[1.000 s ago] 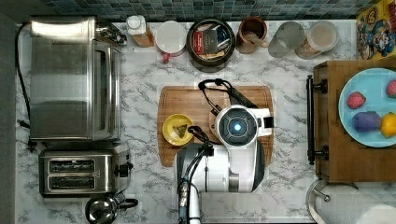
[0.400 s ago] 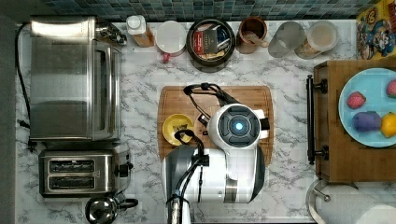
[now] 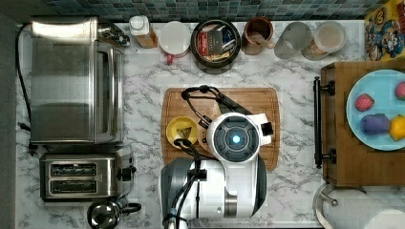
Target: Open the lid of the tea container.
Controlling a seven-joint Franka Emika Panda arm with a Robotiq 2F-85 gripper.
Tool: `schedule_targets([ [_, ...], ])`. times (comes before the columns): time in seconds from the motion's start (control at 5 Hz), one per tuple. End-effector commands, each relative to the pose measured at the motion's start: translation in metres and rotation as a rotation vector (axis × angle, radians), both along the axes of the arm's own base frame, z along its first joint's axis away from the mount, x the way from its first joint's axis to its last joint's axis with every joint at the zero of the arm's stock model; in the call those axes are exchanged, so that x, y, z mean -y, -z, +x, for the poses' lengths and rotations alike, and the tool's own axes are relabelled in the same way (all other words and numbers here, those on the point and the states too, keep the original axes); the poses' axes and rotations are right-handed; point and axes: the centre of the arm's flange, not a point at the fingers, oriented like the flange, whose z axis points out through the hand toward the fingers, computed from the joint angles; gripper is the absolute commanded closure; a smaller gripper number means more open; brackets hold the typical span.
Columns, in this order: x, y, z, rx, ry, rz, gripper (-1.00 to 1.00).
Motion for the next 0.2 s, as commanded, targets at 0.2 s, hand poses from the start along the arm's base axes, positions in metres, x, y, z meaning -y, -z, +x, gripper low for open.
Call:
schedule_targets([
  [0.2,-0.0222,-0.119,-0.0052,0.274,-0.043,0.01,1.0],
])
